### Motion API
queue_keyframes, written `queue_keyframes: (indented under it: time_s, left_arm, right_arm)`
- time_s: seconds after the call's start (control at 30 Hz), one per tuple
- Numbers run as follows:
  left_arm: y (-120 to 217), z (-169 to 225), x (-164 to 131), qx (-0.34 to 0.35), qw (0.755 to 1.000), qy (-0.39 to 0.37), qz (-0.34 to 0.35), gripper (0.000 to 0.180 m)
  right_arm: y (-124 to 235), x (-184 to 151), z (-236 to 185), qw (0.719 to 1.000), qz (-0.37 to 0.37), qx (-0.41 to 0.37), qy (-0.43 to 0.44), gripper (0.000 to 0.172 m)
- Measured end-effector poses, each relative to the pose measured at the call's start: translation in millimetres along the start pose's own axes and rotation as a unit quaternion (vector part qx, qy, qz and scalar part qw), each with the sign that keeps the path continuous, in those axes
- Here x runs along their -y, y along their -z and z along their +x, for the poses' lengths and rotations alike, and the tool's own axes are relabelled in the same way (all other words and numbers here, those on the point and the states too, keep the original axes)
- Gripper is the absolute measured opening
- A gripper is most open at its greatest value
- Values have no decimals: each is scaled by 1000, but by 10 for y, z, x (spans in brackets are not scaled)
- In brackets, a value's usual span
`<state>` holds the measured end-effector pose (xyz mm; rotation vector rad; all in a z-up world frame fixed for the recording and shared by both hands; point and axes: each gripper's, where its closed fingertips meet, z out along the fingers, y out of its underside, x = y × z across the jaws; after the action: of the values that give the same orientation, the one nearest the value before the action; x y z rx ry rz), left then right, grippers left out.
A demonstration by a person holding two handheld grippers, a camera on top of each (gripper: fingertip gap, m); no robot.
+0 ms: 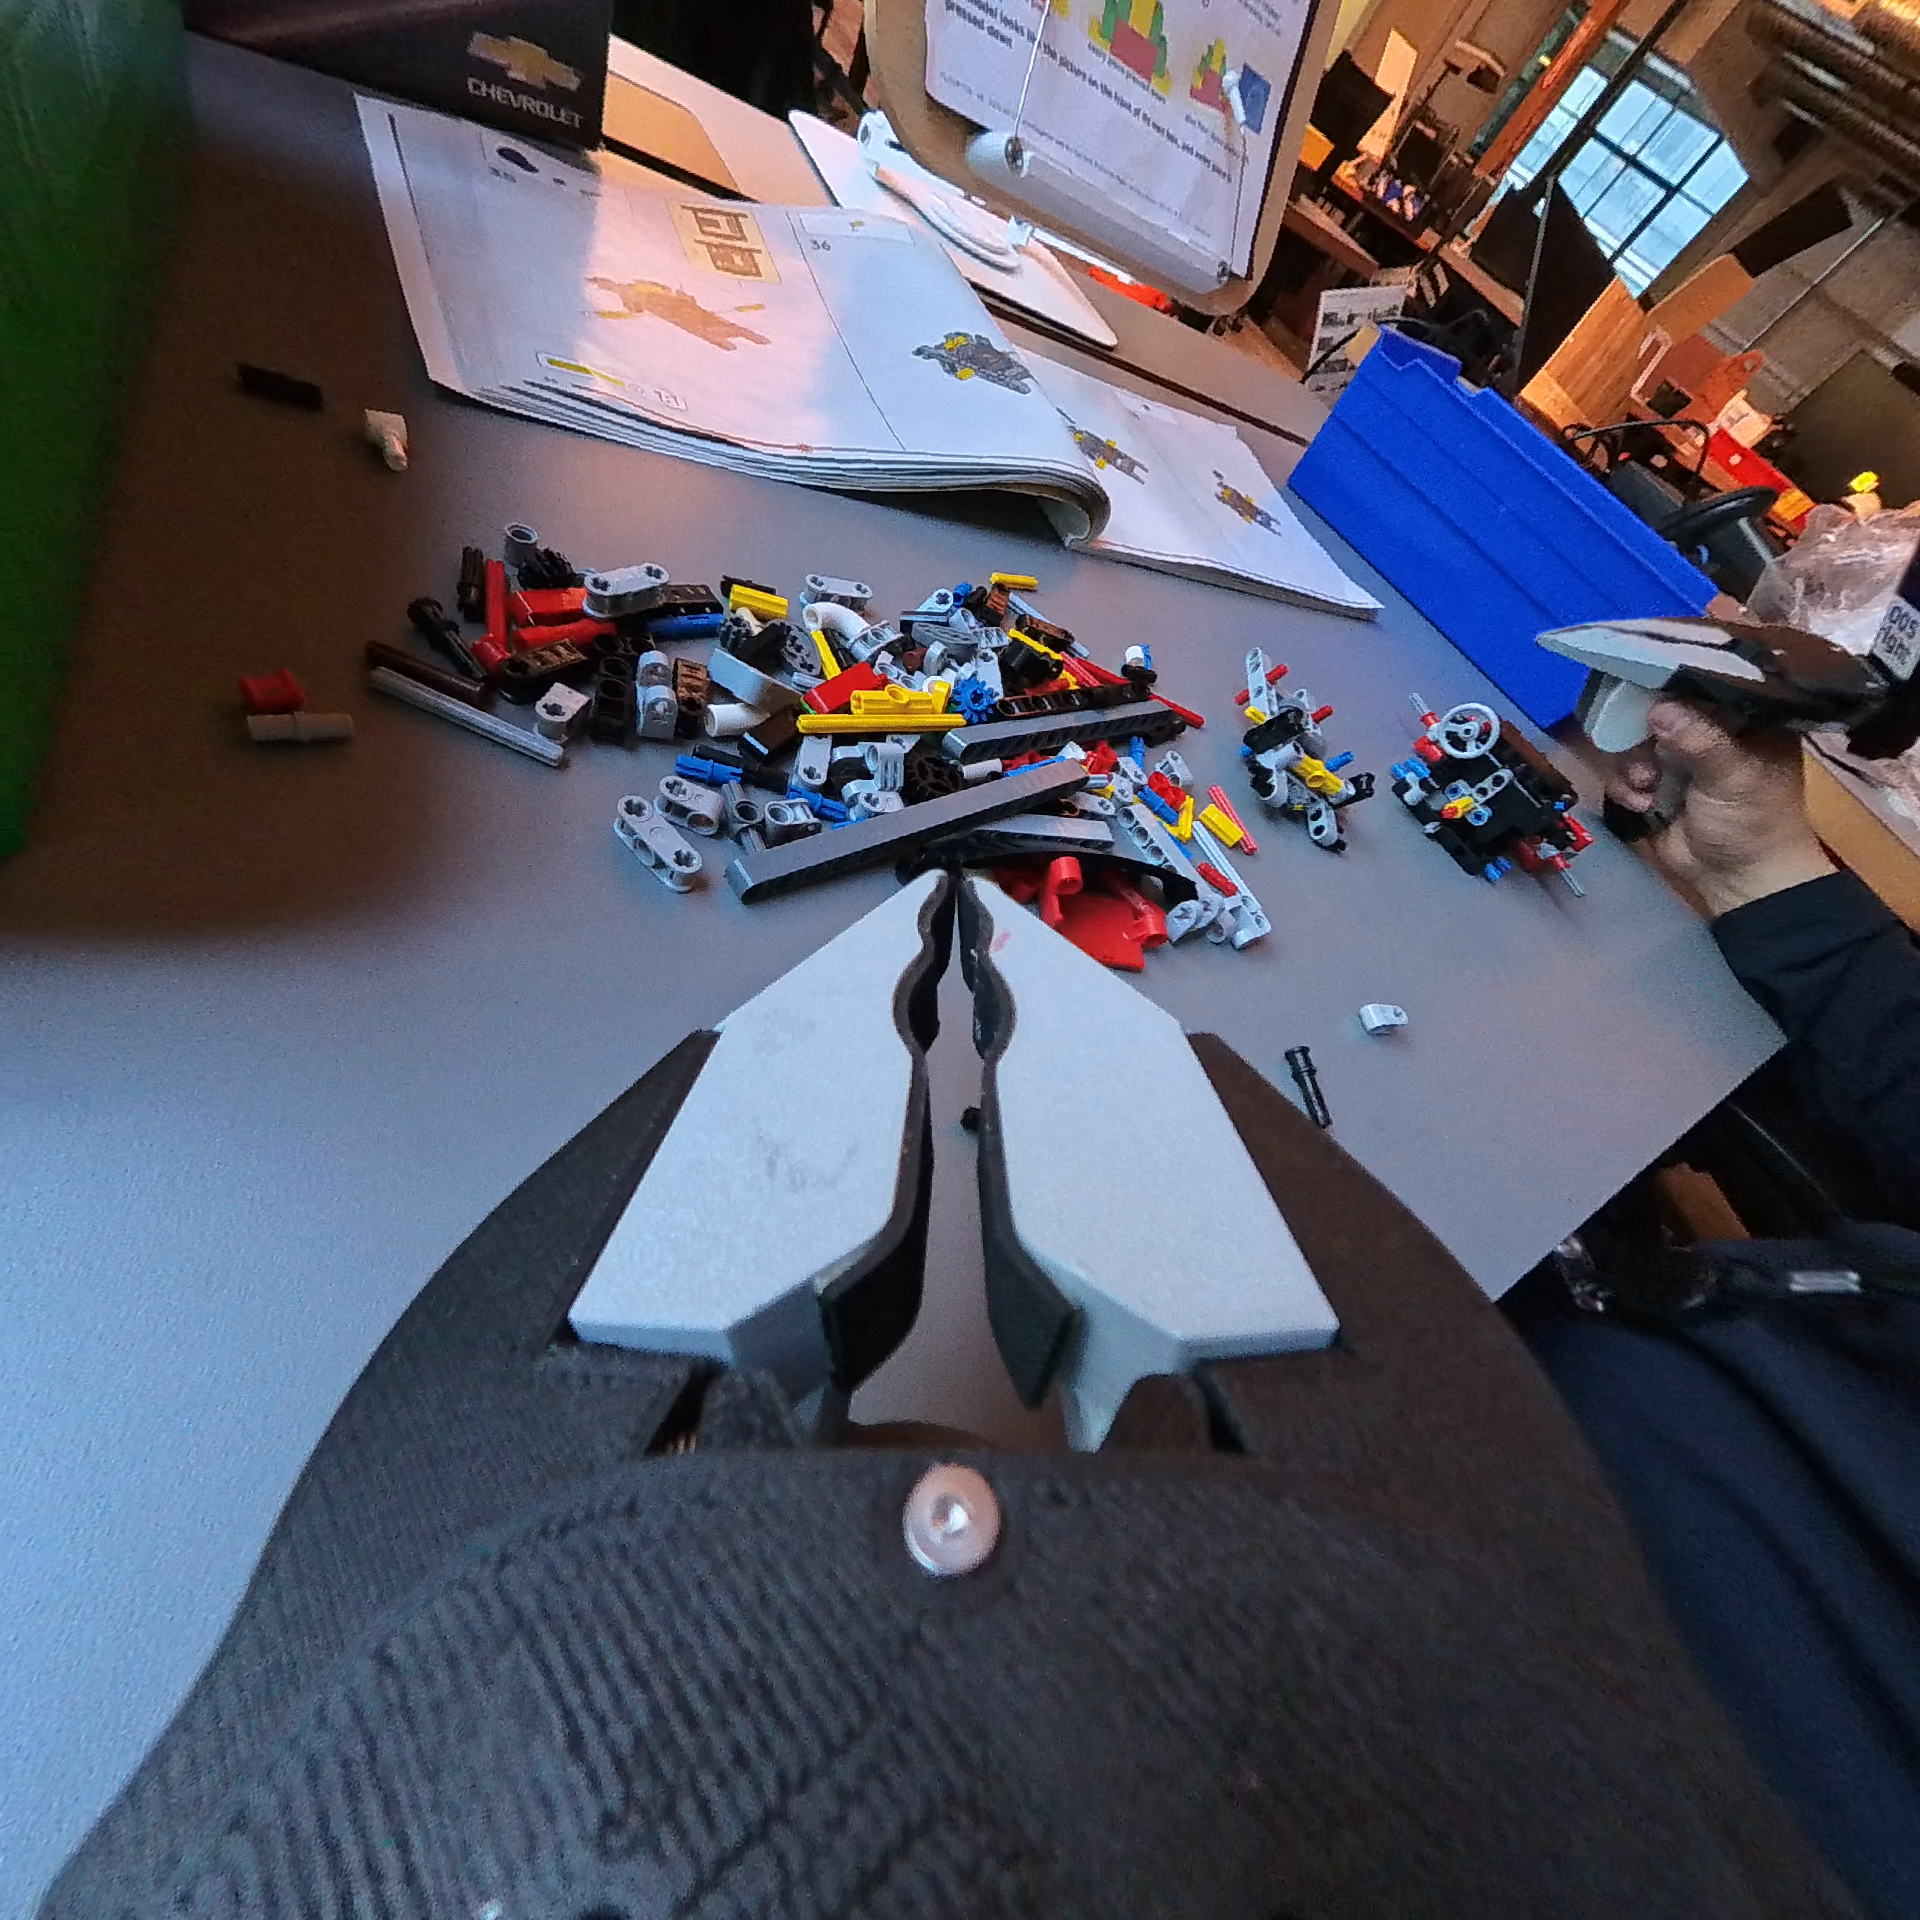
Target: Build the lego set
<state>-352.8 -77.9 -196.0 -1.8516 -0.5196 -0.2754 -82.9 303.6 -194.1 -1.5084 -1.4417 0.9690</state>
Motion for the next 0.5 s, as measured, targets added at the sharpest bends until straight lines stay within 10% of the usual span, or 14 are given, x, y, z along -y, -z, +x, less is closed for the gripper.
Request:
queue_keyframes:
  time_s: [0.5]
  left_arm:
    - [-11,-15,-8,7,1000,-1,-4,0]
  right_arm:
    - [81,40,103,998,29,8,-63,0]
